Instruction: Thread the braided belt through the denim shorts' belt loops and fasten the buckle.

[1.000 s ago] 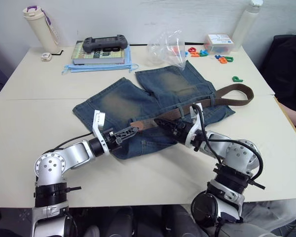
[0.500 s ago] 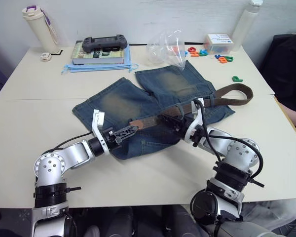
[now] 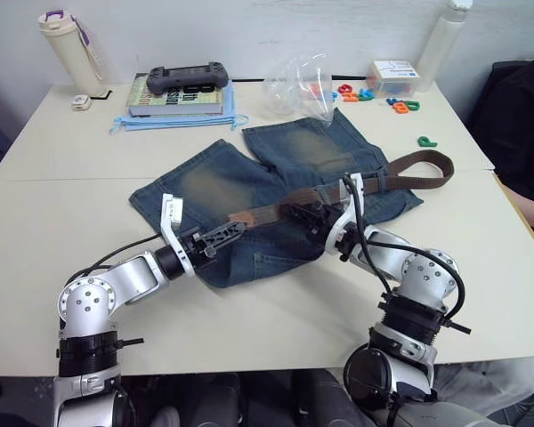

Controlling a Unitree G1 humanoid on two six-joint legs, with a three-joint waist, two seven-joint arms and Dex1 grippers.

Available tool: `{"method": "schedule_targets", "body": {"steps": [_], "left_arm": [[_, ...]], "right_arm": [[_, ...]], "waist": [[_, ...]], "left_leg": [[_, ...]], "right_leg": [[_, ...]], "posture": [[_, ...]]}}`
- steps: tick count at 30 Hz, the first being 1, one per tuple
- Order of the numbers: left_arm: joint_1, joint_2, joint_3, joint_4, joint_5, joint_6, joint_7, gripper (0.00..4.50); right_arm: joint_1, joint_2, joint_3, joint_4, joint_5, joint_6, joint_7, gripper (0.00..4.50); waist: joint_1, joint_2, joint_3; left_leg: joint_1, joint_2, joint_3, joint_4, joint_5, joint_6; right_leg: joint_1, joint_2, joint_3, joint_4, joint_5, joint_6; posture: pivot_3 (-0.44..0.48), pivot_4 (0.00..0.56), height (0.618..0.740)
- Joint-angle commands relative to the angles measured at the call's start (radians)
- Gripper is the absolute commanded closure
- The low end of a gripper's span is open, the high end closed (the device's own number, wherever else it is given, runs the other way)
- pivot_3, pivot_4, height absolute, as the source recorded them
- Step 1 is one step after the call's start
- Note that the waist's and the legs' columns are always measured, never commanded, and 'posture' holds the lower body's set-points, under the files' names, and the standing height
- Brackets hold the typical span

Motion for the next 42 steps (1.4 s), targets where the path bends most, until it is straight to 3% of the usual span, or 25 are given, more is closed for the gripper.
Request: {"method": "schedule_targets", "body": {"steps": [1, 9, 29, 36, 42], "left_arm": [[0.021, 0.039, 0.035, -0.034, -0.020, -0.009, -0.031, 1.65], [0.164, 0.171, 0.074, -0.086, 0.004, 0.001, -0.125, 1.65], [0.257, 0.192, 0.087, -0.070, 0.048, -0.044, -0.236, 1.65], [0.243, 0.270, 0.022, -0.151, 0.348, -0.287, -0.475, 1.65], [0.211, 0.362, -0.017, -0.155, 0.515, -0.414, -0.626, 1.65]], "right_arm": [[0.004, 0.116, -0.008, 0.016, 0.076, -0.053, -0.036, 4.50], [-0.029, 0.052, -0.027, 0.119, 0.189, -0.170, -0.124, 4.50], [-0.029, -0.121, -0.010, 0.226, 0.397, -0.262, -0.234, 4.50], [0.011, -0.135, 0.026, 0.212, 0.435, -0.257, -0.256, 4.50], [0.029, -0.108, 0.083, 0.204, 0.440, -0.271, -0.268, 4.50]], "waist": [[-0.005, 0.000, 0.000], [-0.015, 0.002, 0.001], [-0.014, 0.003, 0.002], [-0.015, 0.003, 0.002], [-0.016, 0.005, 0.003]], "left_leg": [[0.000, 0.000, 0.000, 0.000, 0.000, 0.000], [0.000, 0.001, 0.000, -0.001, 0.000, 0.001], [-0.001, 0.001, 0.000, -0.001, -0.004, 0.007], [-0.001, 0.001, 0.000, -0.001, -0.004, 0.007], [-0.001, 0.002, 0.000, -0.002, -0.004, 0.007]], "right_leg": [[0.000, 0.000, 0.000, 0.000, 0.000, 0.000], [-0.001, 0.000, 0.000, 0.000, -0.001, -0.001], [-0.001, -0.001, 0.000, -0.001, -0.001, -0.001], [-0.001, -0.001, 0.000, -0.001, -0.001, -0.002], [-0.001, -0.001, 0.000, -0.002, -0.001, -0.002]], "posture": [[0.000, 0.150, 0.667], [0.000, 0.150, 0.667], [0.000, 0.150, 0.667], [0.000, 0.150, 0.667], [0.000, 0.150, 0.667]]}}
